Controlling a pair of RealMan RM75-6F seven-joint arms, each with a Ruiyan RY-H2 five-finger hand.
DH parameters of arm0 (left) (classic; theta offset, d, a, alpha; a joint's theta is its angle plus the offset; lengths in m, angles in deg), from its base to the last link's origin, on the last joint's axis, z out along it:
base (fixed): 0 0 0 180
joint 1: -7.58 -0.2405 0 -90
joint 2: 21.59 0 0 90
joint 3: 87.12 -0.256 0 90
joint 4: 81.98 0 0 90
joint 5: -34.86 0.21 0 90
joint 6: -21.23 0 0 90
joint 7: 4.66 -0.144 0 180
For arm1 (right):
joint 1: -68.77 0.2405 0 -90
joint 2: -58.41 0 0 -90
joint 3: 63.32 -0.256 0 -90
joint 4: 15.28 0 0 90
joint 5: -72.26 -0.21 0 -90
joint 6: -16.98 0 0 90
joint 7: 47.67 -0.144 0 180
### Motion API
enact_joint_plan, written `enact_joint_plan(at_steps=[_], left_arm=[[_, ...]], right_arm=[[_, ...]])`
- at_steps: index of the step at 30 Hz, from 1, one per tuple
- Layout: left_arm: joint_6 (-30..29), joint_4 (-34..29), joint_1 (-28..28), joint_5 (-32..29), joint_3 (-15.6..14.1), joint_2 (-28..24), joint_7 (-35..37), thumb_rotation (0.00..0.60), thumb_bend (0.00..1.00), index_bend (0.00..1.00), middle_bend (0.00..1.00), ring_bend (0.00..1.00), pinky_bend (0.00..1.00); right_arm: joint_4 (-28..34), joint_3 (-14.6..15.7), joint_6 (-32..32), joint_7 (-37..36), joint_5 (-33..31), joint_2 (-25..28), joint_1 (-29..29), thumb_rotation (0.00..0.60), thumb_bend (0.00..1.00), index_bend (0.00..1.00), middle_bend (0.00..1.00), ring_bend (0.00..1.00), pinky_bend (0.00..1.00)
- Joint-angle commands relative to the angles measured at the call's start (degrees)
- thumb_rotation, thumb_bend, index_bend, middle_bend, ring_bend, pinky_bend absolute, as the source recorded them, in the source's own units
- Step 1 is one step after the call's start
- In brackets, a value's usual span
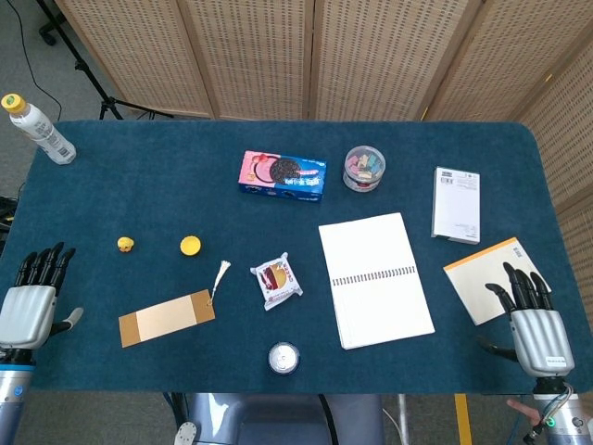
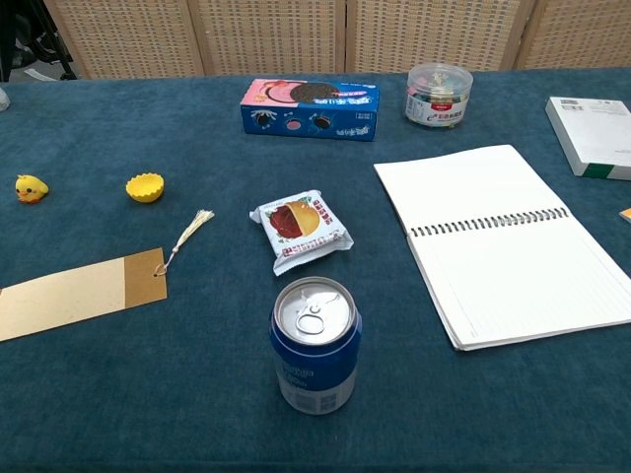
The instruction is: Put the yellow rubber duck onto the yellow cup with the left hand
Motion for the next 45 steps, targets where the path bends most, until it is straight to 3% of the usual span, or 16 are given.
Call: enact_joint_plan(at_steps=[1, 30, 45], left_arm=[[-0.1, -0.1, 0.0, 0.1, 0.0, 0.0, -0.1, 0.600, 0.20, 0.00, 0.00, 0.00, 0.00], [-0.2, -0.3, -0.1, 0.3, -0.2, 0.1, -0.6, 0.600, 0.20, 0.00, 0.00, 0.00, 0.00], [2.6, -0.4, 1.2, -1.9, 0.9, -0.4, 0.7, 0.600, 0.20, 0.00, 0.00, 0.00, 0.00]], right_arm=[[0.1, 0.1, -0.3, 0.0, 0.2, 0.1, -0.1, 0.600, 0.00, 0.21, 0.00, 0.00, 0.00], [0.1, 0.2, -0.7, -0.4, 0.6, 0.3, -0.4, 0.600, 0.00, 0.21, 0.00, 0.00, 0.00], [0.0, 0.1, 0.0, 0.1, 0.1, 0.0, -0.1, 0.600, 0.00, 0.21, 0.00, 0.00, 0.00]])
